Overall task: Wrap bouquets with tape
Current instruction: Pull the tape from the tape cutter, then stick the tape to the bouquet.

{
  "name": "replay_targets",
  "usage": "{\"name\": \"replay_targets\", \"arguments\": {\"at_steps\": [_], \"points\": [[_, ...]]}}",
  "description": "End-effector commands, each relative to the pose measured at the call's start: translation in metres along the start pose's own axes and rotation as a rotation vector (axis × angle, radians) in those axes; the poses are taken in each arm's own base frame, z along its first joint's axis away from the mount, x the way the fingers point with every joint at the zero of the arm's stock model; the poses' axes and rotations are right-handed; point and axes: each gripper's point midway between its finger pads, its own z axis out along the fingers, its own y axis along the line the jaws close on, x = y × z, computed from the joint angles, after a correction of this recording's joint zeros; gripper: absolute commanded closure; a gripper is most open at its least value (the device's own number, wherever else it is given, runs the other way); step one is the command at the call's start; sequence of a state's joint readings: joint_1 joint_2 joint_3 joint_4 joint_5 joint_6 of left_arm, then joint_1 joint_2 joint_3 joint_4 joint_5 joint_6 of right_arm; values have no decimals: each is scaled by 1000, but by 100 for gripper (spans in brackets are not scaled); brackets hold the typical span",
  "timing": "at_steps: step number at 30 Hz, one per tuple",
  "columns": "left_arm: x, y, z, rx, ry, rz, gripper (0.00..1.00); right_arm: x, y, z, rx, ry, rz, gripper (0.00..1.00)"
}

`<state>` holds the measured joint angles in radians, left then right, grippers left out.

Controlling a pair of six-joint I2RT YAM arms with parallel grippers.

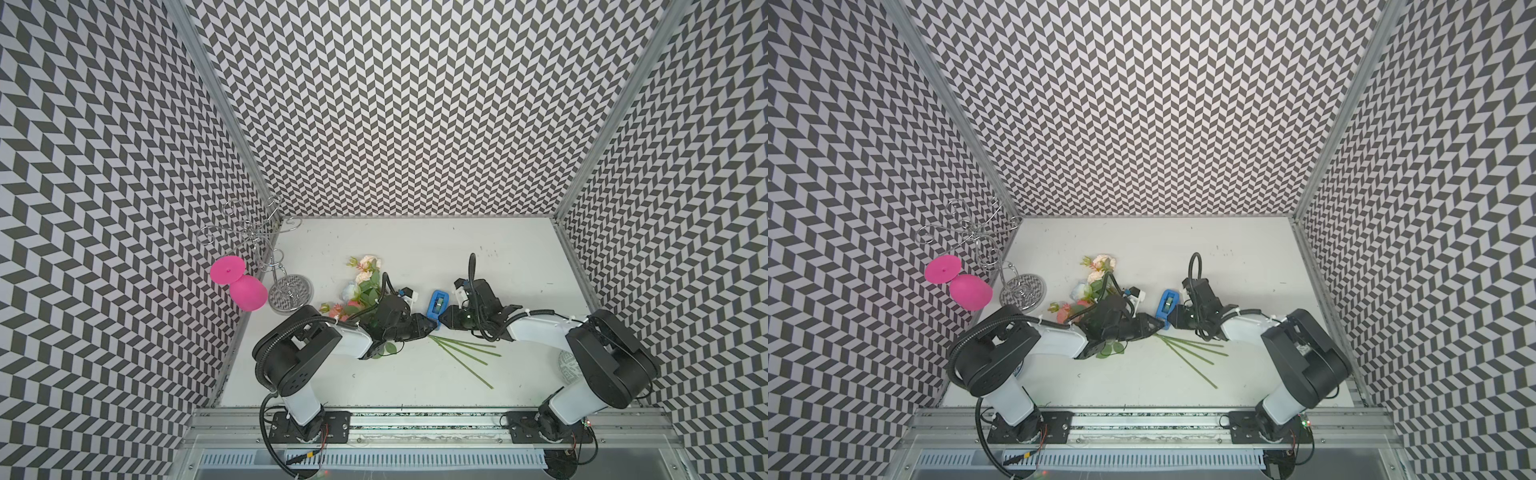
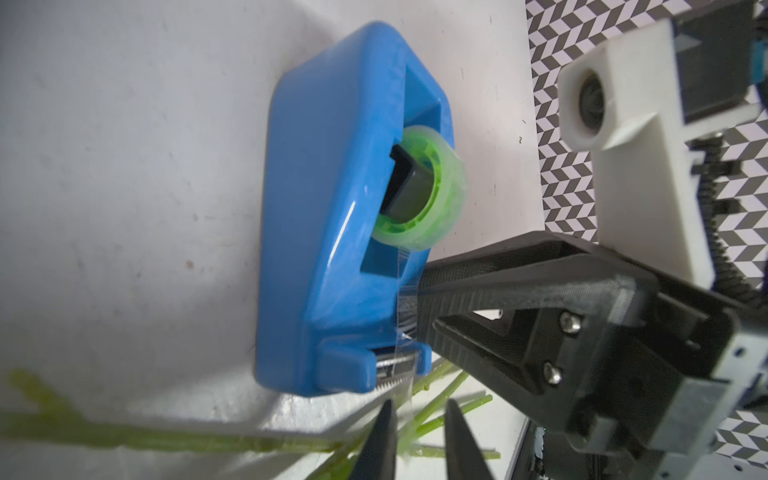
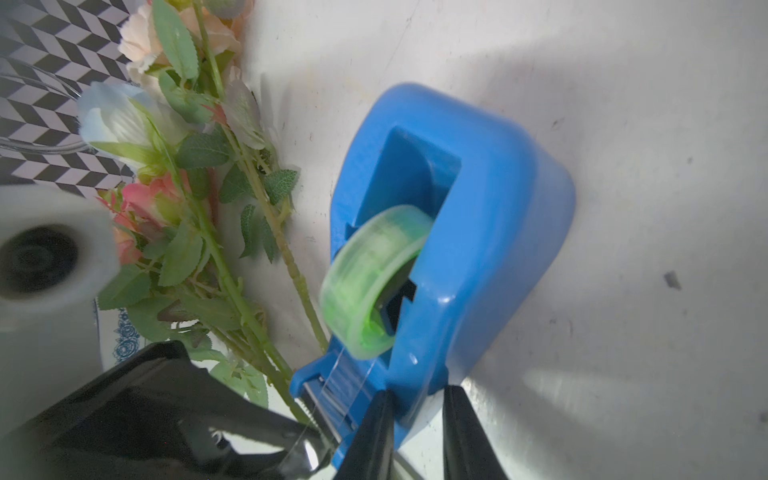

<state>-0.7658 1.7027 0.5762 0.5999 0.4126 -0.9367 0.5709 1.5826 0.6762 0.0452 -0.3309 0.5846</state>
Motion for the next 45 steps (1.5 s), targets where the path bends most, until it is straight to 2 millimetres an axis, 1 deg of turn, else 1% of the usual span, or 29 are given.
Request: {"name": "replay_targets", "arguments": {"at_steps": [1,2,3,9,13,17,21,27,30,37,40,42,45], "points": [[-12,-14,3,38,-31,18,89,-11,6,4,-16,-36,-18,78],[-11,-14,4,37,-28,17,98,-11,6,4,-15,-36,-19,78],[-12,-15,2,37,-31,20,100,-12,7,4,-15,-37,-21,78],[-11,-20,-11,28,-38,21,100,-12,7,6,5,-32,-31,78],[-7,-24,-20,19,-27,18,100,-11,9,10,20,-19,-42,78],[-2,-22,-28,2,-18,4,100,-10,7,16,36,-2,-40,78],[7,-14,-31,-19,7,-15,100,-9,5,19,46,5,-32,79],[24,7,-33,-84,42,-65,100,-11,0,22,73,6,-11,79],[31,14,-33,-104,62,-72,100,-11,0,26,70,8,12,80],[40,24,-27,-189,89,-50,100,-11,3,28,56,9,19,81],[40,31,-29,-254,85,-39,100,-11,2,28,56,10,19,81],[41,35,-29,-266,83,-46,100,-11,3,28,53,7,21,81],[46,39,-23,-274,112,-51,100,-12,5,28,47,3,20,81]]}}
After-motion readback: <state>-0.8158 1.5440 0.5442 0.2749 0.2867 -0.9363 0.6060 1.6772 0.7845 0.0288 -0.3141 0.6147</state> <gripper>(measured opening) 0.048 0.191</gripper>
